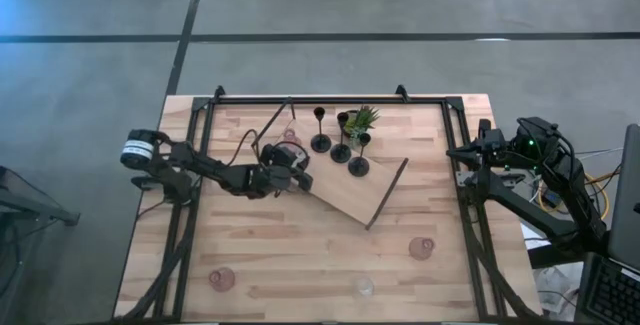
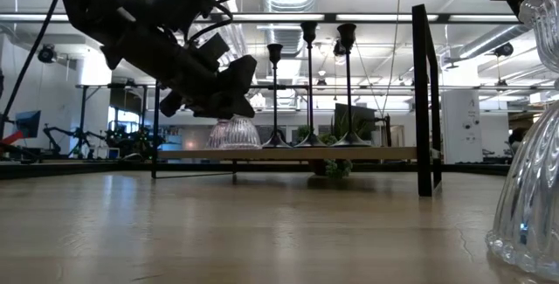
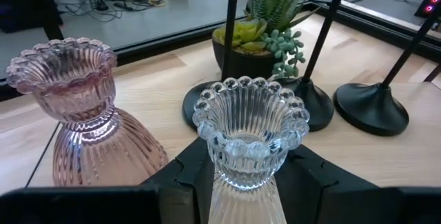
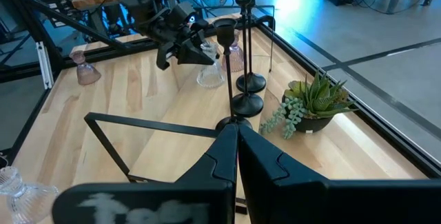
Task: Pick & Place candle stick holders
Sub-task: Put the top transparent glass candle holder on the shelf
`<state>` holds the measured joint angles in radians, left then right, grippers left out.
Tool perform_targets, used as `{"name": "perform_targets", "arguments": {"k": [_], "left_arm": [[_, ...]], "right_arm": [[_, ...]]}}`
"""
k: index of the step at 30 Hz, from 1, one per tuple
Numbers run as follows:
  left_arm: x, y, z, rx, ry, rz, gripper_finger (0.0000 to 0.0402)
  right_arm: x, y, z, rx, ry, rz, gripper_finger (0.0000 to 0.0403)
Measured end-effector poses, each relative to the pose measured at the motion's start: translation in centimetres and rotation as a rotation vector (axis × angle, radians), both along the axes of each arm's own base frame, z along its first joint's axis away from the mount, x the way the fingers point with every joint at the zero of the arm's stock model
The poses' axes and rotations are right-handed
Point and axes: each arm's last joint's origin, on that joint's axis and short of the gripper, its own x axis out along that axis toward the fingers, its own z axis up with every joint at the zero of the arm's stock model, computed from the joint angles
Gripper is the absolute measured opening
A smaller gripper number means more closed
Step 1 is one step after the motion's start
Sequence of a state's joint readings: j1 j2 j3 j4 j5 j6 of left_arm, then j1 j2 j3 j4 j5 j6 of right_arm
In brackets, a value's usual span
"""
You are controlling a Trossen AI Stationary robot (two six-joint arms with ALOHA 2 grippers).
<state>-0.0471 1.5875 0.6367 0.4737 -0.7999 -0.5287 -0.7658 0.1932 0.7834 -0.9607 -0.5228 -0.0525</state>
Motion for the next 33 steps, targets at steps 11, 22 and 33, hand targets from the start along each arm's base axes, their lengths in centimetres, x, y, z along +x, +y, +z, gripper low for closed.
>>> {"name": "perform_targets", "arguments": {"k": [11,22,33], "left_arm": [[-0.03,0.55,-0.06,-0.004,0.002,0.003,0.0125],[-0.11,0.55,-0.21,-0.009,0.022,0.0,0.0128],[-0.12,0.54,-0.24,-0.013,0.025,-0.005,0.0135]], "right_arm": [[0.0,0.0,-0.01,0.0,0.0,0.0,0.0008],[0.0,-0.01,-0.01,0.0,0.0,0.0,0.0008],[0.0,0.0,0.0,0.0,0.0,0.0,0.0008]]}}
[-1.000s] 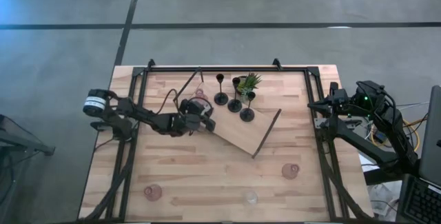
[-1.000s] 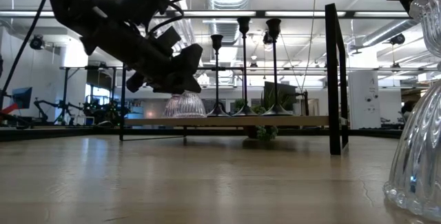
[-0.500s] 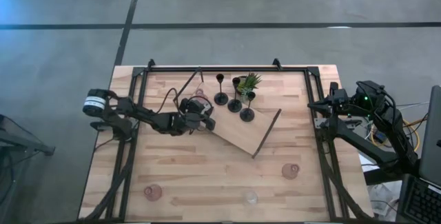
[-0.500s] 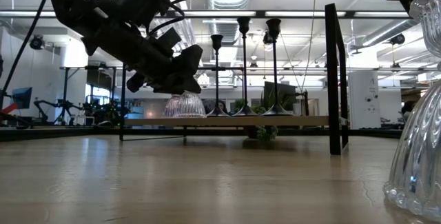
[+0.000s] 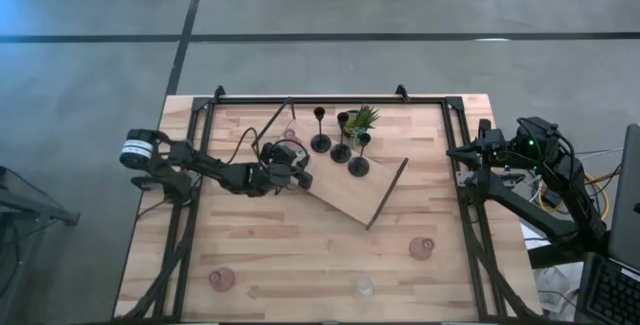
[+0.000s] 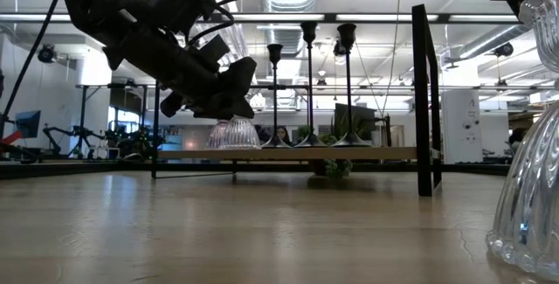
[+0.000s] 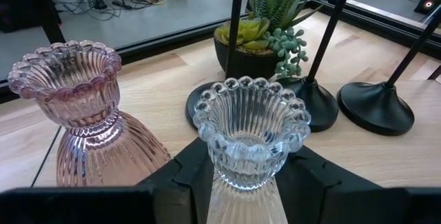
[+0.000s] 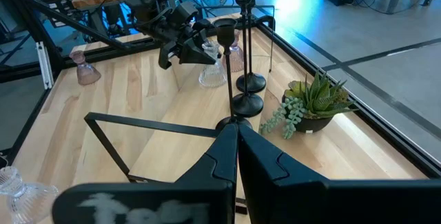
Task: Pick & Place candle stick holders
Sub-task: Put the top transparent glass candle holder on the shelf
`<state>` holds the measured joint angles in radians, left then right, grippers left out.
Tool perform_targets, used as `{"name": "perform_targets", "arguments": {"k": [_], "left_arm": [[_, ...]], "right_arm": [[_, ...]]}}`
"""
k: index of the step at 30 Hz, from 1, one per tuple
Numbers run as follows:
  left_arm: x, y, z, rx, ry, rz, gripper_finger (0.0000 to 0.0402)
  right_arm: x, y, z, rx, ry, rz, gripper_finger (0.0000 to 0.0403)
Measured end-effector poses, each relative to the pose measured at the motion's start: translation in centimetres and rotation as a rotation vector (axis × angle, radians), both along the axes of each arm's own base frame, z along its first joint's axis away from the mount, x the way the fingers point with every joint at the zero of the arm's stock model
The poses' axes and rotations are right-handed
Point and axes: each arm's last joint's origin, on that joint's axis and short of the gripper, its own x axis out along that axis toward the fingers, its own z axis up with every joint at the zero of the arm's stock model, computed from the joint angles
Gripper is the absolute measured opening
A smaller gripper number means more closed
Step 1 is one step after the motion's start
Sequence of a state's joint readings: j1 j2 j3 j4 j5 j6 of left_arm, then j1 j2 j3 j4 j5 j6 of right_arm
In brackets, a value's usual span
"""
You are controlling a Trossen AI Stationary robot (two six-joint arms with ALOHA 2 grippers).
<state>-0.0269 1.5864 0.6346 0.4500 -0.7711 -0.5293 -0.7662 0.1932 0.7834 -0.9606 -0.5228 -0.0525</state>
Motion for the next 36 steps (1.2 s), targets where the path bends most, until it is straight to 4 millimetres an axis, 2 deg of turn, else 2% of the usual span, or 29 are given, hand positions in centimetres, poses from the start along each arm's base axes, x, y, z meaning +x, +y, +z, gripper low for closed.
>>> {"name": "perform_targets", "arguments": {"k": [11,27,36], "left_arm": [[0.0,0.0,-0.02,-0.008,-0.005,0.001,0.0142],[-0.05,-0.05,-0.19,0.005,0.022,-0.017,0.0273],[0.11,-0.18,0.17,0.005,0.011,-0.028,0.0298]], "right_arm": [[0.0,0.0,0.0,0.0,0.0,0.0,0.0008],[0.0,0.0,0.0,0.0,0.0,0.0,0.0008],[0.0,0.0,-0.01,0.0,0.0,0.0,0.0008]]}}
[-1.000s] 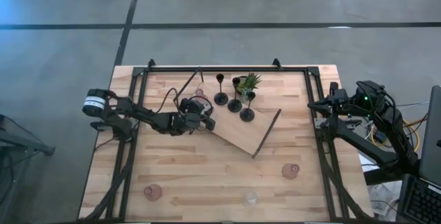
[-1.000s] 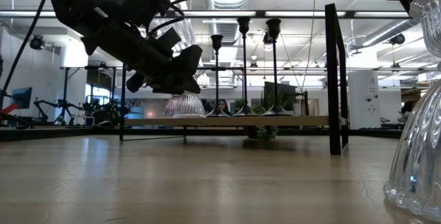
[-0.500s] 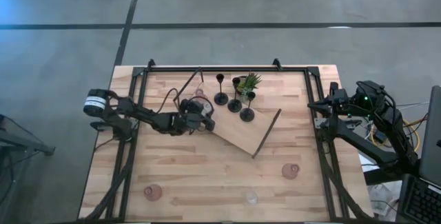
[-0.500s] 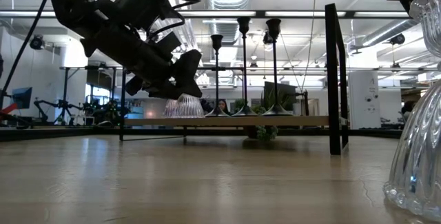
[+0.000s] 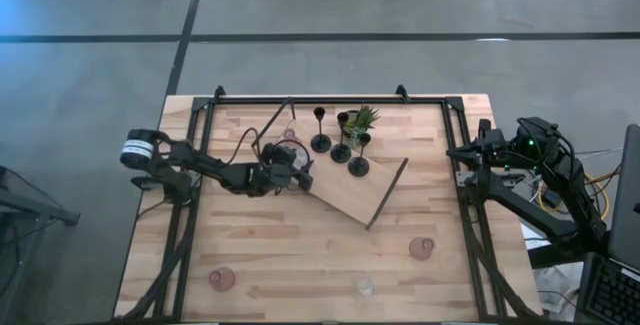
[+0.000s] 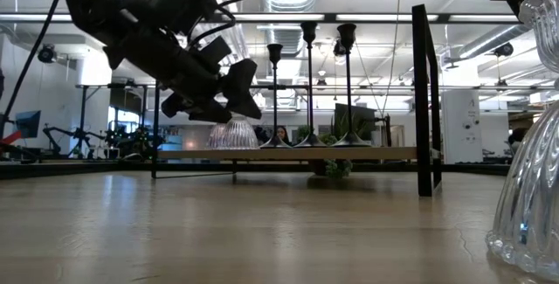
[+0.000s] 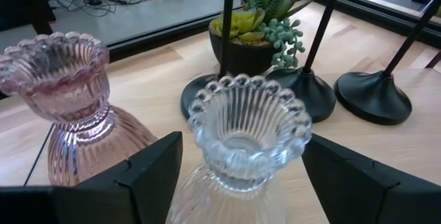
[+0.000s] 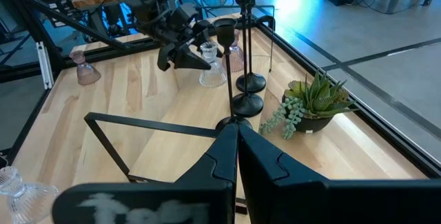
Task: Pick & Place candle stick holders
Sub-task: Put the top transparent glass candle holder on the shelf, then put the left pink glass candle holder on the shelf
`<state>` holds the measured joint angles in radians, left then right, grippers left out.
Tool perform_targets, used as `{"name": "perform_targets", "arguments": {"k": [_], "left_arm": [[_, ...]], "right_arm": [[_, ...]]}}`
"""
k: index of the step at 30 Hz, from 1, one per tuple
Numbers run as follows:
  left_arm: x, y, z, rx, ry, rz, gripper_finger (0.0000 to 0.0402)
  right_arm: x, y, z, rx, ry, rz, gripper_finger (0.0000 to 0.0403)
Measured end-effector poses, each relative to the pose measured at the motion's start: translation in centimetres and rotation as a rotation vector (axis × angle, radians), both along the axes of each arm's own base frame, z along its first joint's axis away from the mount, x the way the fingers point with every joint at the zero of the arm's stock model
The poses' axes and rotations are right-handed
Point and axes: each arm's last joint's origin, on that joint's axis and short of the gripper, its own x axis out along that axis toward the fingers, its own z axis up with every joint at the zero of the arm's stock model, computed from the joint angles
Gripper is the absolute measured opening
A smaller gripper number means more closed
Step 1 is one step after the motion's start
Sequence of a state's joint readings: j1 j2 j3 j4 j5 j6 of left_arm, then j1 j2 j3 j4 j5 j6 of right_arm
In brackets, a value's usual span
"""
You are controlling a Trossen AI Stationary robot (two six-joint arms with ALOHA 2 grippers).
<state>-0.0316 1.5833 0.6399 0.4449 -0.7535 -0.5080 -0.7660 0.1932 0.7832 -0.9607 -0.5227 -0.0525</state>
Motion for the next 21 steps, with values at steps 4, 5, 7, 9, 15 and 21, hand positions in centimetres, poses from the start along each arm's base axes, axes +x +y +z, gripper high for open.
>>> {"name": "perform_targets", "arguments": {"k": [4,5,7,9,15,21], "left_arm": [[0.0,-0.1,0.4,0.007,0.007,-0.001,0.0298],[0.0,-0.1,0.5,0.005,0.009,0.0,0.0298],[-0.2,-0.2,0.8,0.0,0.021,0.002,0.0298],[-0.4,-0.3,1.0,-0.005,0.032,0.003,0.0298],[-1.0,-1.2,1.7,-0.013,0.05,0.009,0.0298],[-1.4,-2.3,1.7,-0.025,0.061,-0.012,0.0298]], "right_arm": [[0.0,0.0,0.0,0.0,0.0,0.0,0.0008],[0.0,0.0,0.0,0.0,0.0,0.0,0.0008],[0.0,0.0,0.0,0.0,0.0,0.0,0.0008],[0.0,0.0,0.0,0.0,0.0,0.0,0.0008],[0.0,0.0,0.0,0.0,-0.001,0.0,0.0008],[0.0,0.0,0.0,-0.001,-0.001,0.0,0.0008]]}}
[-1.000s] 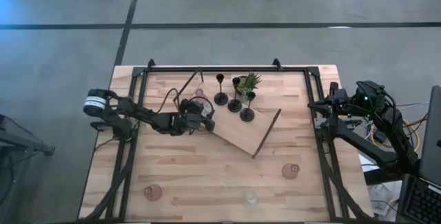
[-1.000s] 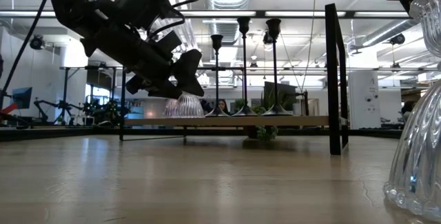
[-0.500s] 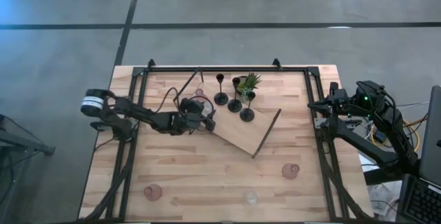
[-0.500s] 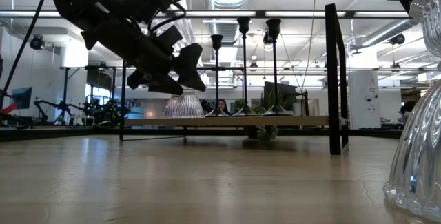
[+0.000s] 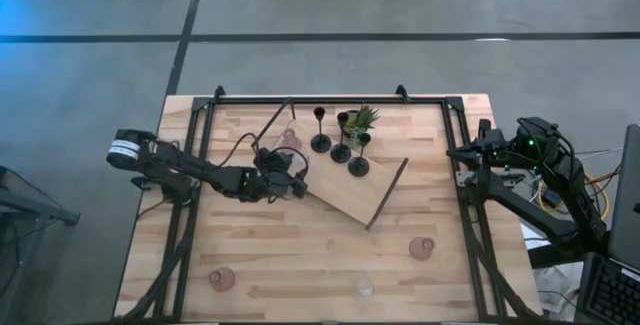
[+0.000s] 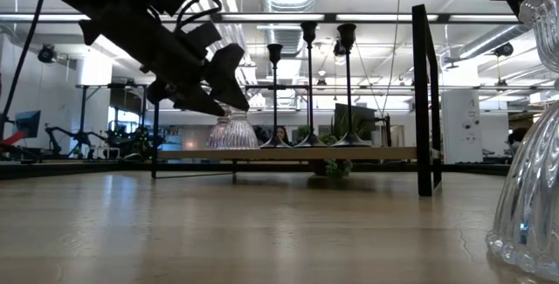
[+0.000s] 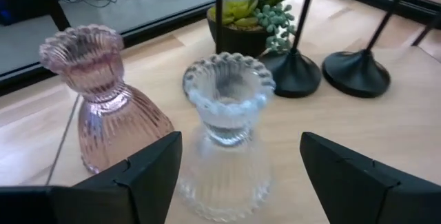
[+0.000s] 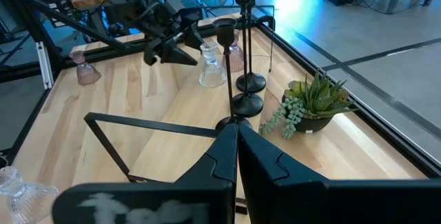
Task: Pick & Place candle stick holders
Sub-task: Put the left pink glass candle holder on the shelf
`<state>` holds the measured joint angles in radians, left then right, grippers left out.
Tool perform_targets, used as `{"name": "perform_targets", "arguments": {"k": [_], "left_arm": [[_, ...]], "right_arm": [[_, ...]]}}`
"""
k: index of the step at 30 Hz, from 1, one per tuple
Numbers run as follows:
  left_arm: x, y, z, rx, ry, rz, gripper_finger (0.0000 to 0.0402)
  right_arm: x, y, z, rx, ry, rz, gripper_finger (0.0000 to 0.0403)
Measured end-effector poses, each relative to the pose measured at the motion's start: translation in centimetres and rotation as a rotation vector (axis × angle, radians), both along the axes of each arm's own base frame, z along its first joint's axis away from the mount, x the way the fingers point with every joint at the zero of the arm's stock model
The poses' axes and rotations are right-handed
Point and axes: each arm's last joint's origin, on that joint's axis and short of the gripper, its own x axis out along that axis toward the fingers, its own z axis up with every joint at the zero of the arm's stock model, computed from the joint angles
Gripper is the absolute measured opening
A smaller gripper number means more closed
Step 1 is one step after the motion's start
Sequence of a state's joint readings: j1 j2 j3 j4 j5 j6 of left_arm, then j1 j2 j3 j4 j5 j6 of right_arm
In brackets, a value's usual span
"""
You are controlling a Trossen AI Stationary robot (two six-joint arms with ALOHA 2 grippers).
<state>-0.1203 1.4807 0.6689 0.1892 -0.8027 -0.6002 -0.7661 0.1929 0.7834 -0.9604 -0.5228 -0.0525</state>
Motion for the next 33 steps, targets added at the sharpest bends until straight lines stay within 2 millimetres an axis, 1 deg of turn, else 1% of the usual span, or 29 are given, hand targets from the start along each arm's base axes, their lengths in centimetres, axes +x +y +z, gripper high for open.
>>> {"name": "perform_targets", "arguments": {"k": [7,11,14,17,23,26,29,33], "left_arm": [[-0.6,-1.8,0.2,0.008,-0.003,-0.007,0.0298],[-1.9,-3.2,0.8,-0.003,-0.002,-0.01,0.0298],[-3.3,-4.6,1.4,-0.046,0.009,-0.052,0.0298],[-5.1,-6.4,2.2,-0.097,0.042,-0.144,0.0295],[-8.6,-9.8,5.1,-0.214,0.09,-0.407,0.0279],[-10.0,-11.0,6.4,-0.3,0.104,-0.521,0.0273],[-11.1,-11.9,6.9,-0.406,0.165,-0.601,0.0269],[-12.3,-13.0,7.1,-0.529,0.267,-0.655,0.0268]], "right_arm": [[0.0,0.0,0.0,0.001,0.001,0.0,0.0008],[0.0,0.0,0.0,0.001,0.001,0.0,0.0008],[0.0,0.0,0.0,0.0,0.001,0.0,0.0008],[0.0,0.0,0.0,0.001,0.001,0.0,0.0008],[0.0,0.0,0.0,0.0,0.001,0.0,0.0008],[0.0,0.0,0.0,0.0,0.0,0.0,0.0008],[0.0,0.0,0.0,0.0,0.0,0.0,0.0008],[0.0,0.0,0.0,0.001,0.001,0.0,0.0008]]}}
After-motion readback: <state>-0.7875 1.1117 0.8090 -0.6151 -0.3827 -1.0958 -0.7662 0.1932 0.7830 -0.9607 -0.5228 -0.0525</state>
